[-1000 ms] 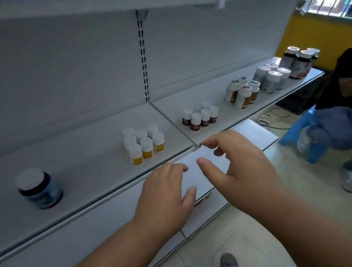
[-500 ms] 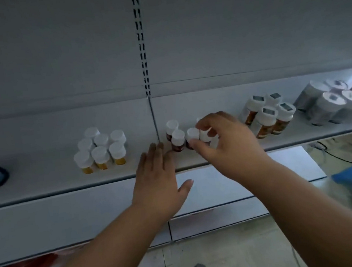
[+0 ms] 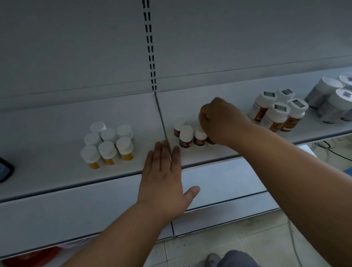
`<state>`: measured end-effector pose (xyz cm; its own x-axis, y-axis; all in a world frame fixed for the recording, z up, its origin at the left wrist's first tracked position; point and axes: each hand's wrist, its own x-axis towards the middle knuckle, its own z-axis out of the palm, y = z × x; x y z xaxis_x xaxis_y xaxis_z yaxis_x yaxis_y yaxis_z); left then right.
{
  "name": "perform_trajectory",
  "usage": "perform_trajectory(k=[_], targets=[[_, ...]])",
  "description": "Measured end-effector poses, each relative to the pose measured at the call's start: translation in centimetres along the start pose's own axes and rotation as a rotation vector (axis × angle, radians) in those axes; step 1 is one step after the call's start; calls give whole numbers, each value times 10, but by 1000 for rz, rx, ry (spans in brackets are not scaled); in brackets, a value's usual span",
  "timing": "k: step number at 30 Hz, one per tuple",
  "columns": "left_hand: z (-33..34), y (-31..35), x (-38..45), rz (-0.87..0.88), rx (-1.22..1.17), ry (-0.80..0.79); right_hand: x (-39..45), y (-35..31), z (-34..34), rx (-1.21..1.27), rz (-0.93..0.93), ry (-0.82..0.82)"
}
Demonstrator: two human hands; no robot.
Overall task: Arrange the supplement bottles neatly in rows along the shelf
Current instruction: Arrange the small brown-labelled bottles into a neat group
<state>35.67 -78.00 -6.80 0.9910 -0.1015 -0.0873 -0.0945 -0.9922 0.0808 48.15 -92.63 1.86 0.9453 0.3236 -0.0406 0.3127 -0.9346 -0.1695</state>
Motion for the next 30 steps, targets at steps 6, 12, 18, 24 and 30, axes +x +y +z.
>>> perform_trajectory(k=[6,12,18,24,30], targets=[[-3,1,0,-19,-6,-29,-2,10,-14,162,-34,212],[-3,0,0,-4,-13,-16,-32,9,-40,773,-136,192],[-1,0,0,-5,16,-8,-55,-3,-37,1693,-50,-175],[3,0,1,-12,10,25,-71,-21,-34,2213,268,-452],[7,-1,1,-4,-1,45,-78,-25,-21,2257,77,-663]])
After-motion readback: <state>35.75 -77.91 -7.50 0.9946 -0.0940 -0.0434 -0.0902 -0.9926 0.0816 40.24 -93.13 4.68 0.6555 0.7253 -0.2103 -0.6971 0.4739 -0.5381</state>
